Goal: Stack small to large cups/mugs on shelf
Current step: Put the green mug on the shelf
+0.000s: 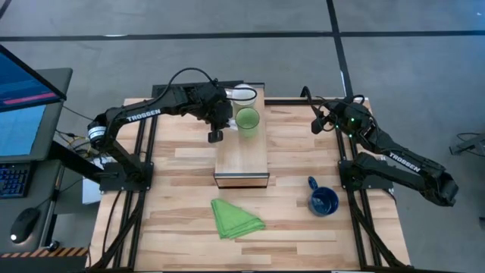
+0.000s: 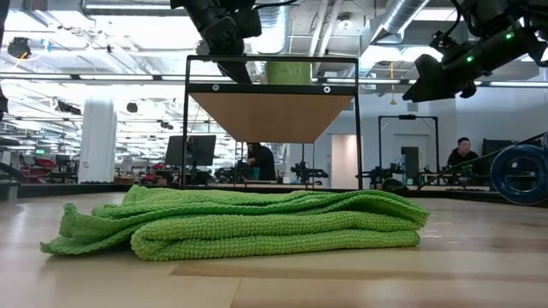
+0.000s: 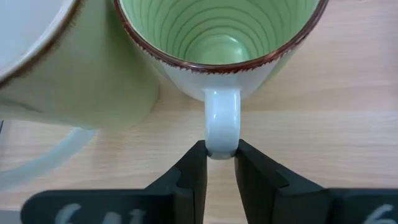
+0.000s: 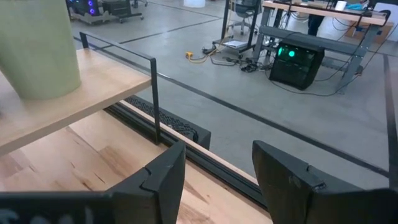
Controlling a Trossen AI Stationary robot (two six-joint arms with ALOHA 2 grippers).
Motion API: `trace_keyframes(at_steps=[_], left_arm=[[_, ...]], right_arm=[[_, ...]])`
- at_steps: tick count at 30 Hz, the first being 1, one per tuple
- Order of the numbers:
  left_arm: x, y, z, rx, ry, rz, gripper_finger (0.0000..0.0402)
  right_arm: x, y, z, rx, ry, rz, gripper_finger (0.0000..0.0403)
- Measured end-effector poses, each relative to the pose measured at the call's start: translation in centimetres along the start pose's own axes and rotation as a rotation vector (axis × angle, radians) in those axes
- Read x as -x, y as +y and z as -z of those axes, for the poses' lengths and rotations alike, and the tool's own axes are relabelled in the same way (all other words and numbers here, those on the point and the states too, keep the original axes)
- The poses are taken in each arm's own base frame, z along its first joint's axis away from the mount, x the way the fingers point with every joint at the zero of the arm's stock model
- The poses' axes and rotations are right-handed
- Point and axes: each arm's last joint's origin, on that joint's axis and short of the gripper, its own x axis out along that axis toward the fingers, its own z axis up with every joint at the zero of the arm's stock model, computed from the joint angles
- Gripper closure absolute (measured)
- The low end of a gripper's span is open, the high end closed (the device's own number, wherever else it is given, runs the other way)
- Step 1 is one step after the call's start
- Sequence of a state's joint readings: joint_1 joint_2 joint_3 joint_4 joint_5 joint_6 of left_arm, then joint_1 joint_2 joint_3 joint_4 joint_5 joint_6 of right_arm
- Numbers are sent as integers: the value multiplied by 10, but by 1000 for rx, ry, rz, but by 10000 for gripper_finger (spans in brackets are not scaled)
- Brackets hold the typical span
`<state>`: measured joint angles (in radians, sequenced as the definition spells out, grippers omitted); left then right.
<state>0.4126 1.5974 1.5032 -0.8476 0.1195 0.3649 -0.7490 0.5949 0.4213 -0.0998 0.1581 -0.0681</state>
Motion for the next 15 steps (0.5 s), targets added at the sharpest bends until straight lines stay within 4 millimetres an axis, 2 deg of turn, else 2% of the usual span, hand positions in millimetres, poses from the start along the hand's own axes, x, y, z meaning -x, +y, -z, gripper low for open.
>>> trace_keyframes(at_steps=[6,15], left_arm=[[0,0,0,0,3,-2,354],[5,0,-1,-2,23,-11,346]], right_arm=[[0,0,0,0,0,0,193],[0,0,0,1,0,0,193]])
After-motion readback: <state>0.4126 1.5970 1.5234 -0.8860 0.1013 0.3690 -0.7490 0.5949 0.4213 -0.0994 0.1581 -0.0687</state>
